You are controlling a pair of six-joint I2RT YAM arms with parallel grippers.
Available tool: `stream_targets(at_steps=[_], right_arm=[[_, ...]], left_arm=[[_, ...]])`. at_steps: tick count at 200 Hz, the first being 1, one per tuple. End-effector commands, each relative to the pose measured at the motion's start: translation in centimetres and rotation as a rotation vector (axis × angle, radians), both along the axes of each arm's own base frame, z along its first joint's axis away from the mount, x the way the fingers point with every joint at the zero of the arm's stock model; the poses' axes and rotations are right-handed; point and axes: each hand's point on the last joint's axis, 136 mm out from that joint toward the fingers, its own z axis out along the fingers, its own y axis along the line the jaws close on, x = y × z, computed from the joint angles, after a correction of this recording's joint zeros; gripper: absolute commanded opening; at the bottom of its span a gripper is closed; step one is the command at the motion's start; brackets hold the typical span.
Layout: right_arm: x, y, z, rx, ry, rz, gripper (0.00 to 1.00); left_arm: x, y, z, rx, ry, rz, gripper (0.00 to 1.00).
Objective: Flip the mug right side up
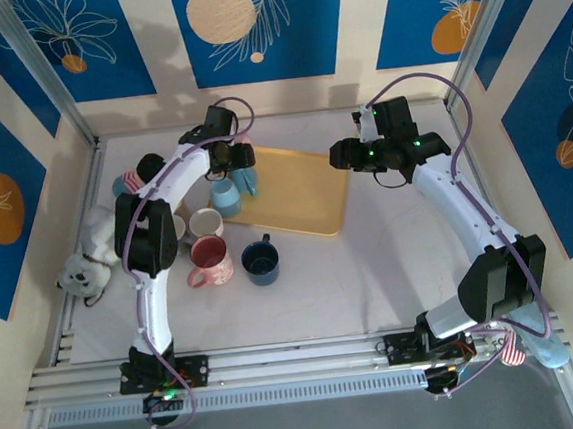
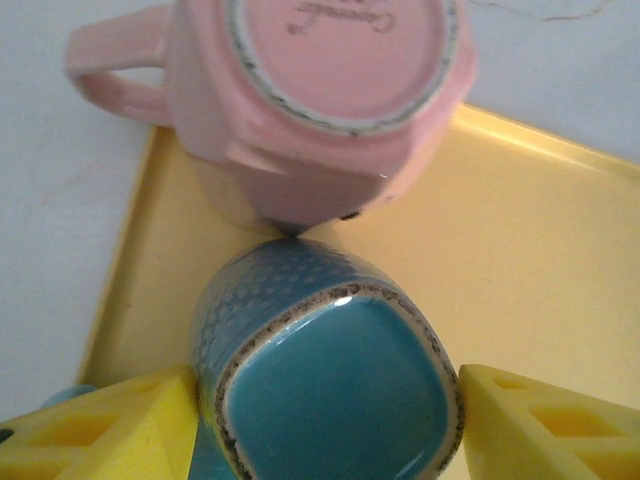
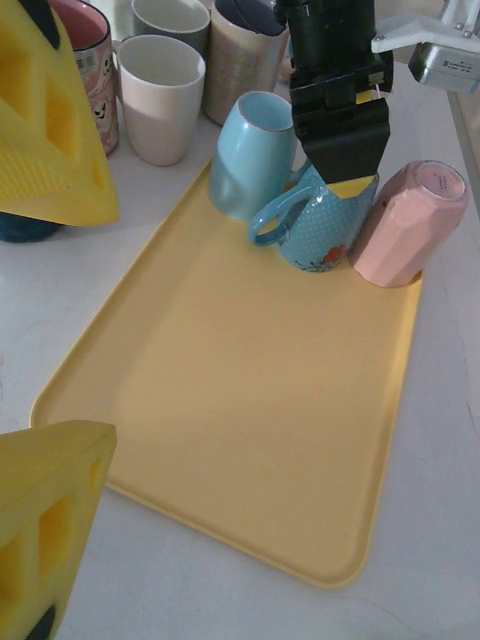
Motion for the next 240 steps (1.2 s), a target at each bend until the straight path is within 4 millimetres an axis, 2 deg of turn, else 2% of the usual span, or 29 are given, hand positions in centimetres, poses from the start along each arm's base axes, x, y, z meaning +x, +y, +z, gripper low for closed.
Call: stream_targets(at_steps=[1, 28, 49, 75, 89, 105, 126, 160, 180, 201, 240], right_arm=[[-0.8, 0.0, 0.3, 0.018, 0.009, 0.0, 0.54], [-1.0, -0.1, 0.5, 0.016, 0.003, 0.002, 0.54], [-1.1, -0.4, 0.7, 0.012, -0.002, -0.004, 0.54], [-1.3, -0.6, 1.0, 0.011, -0.007, -0.003, 0.54], [-1.4, -0.6, 1.1, 0.009, -0.01, 0.001, 0.54], [-1.6, -0.6, 1.0, 0.011, -0.011, 0.001, 0.54], [-1.6, -0.7, 0.7, 0.014, -0.01, -0.001, 0.55], [-1.7, -0.7, 0.6, 0.023, -0.009, 0.001, 0.54], [-1.6, -0.8, 0.5, 0.029, -0.011, -0.005, 0.54], [-1.5, -0.9, 0.2, 0.044, -0.005, -0.014, 0.54], [-1.7, -0.8, -0.2, 0.065, 0.006, -0.012, 0.54]], left_arm=[[-1.2, -2.8, -0.7, -0.084, 0.011, -0.124, 0.66], [-1.6, -4.9, -0.3, -0.101, -0.011, -0.203, 0.65], [-1.6, -5.6, 0.7, -0.102, -0.026, -0.207, 0.64], [-1.0, -4.9, 4.2, -0.091, -0.11, -0.162, 0.66], [-1.3, -4.3, 6.0, -0.084, -0.139, -0.144, 0.66], [-2.3, -3.6, 7.2, -0.095, -0.133, -0.103, 0.67], [-3.9, -2.7, 7.8, -0.127, -0.113, -0.034, 0.68], [-6.7, -2.0, 7.8, -0.177, -0.055, 0.063, 0.67], [-8.5, -2.4, 7.3, -0.191, 0.012, 0.141, 0.6], [-10.0, -4.3, 6.7, -0.181, 0.043, 0.158, 0.55], [-10.4, -5.1, 4.4, -0.073, 0.067, 0.193, 0.49]])
